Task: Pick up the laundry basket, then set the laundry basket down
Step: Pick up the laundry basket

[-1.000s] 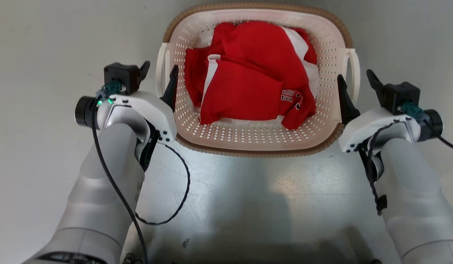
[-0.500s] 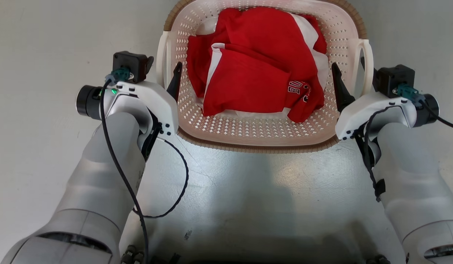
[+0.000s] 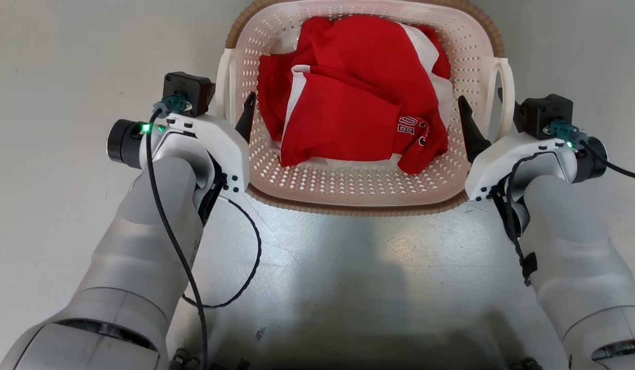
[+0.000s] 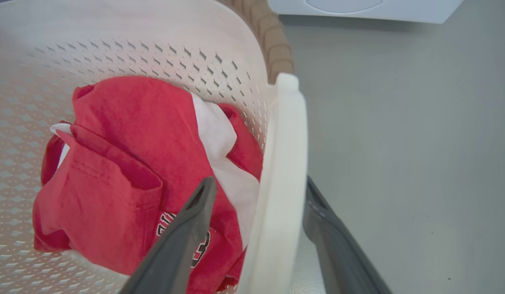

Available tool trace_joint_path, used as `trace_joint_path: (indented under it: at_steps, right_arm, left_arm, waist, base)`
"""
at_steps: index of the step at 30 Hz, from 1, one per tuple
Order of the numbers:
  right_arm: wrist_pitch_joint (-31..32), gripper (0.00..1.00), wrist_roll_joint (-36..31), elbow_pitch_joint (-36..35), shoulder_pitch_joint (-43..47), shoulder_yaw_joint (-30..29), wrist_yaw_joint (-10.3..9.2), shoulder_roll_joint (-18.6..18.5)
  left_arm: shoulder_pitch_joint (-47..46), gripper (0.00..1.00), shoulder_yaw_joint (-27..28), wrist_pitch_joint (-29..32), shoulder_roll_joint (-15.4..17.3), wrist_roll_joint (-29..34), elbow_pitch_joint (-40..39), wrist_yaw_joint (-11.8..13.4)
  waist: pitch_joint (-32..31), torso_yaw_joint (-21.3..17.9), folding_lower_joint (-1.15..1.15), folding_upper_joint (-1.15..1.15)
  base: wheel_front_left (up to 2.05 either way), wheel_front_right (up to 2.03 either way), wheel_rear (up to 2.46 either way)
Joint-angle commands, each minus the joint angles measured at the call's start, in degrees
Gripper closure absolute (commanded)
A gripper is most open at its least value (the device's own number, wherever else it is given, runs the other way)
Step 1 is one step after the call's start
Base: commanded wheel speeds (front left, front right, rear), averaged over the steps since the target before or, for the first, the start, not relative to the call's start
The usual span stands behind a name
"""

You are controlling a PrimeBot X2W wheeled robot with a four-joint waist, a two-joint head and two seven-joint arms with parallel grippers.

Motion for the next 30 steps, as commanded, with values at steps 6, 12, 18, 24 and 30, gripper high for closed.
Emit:
trace_joint_path:
  at_steps: [6, 12, 18, 24, 30]
  right_arm:
    - [-0.8, 0.0, 2.3, -0.1, 0.2, 3.1, 0.35, 1.3]
    - [-0.8, 0.0, 3.0, 0.4, 0.0, 4.1, 0.35, 1.3]
    - [-0.2, 1.0, 3.3, 3.1, -0.6, 5.3, 0.35, 1.3]
    - [2.3, 1.0, 4.4, 6.2, -1.6, 8.4, 0.35, 1.3]
    - [6.4, 1.0, 5.7, 7.4, -1.9, 12.4, 0.35, 1.3]
  left_arm:
    - [0.0, 0.0, -0.2, -0.1, 2.2, -1.4, 0.7, -0.3]
    - [-0.5, 0.0, -0.9, 0.6, 2.9, -1.9, 1.2, -0.3]
    - [-1.0, 1.0, -1.4, 1.6, 3.2, -2.2, 1.5, -0.2]
    - [-0.3, 1.0, -2.0, 2.6, 3.2, -2.5, 1.8, 0.0]
    - [0.9, 1.0, -2.2, 4.2, 3.4, -3.1, 1.9, 0.1]
  waist:
    - [-0.6, -0.7, 0.0, 0.0]
    - [-0.9, -1.5, 0.0, 0.0]
    - [-1.1, -1.8, 0.0, 0.0]
    - [-2.4, -1.6, 0.0, 0.0]
    - [-5.2, -1.5, 0.0, 0.0]
  base:
    - [0.0, 0.0, 0.0]
    - [0.0, 0.0, 0.0]
    - [0.0, 0.0, 0.0]
    - [0.0, 0.0, 0.0]
    - [0.0, 0.0, 0.0]
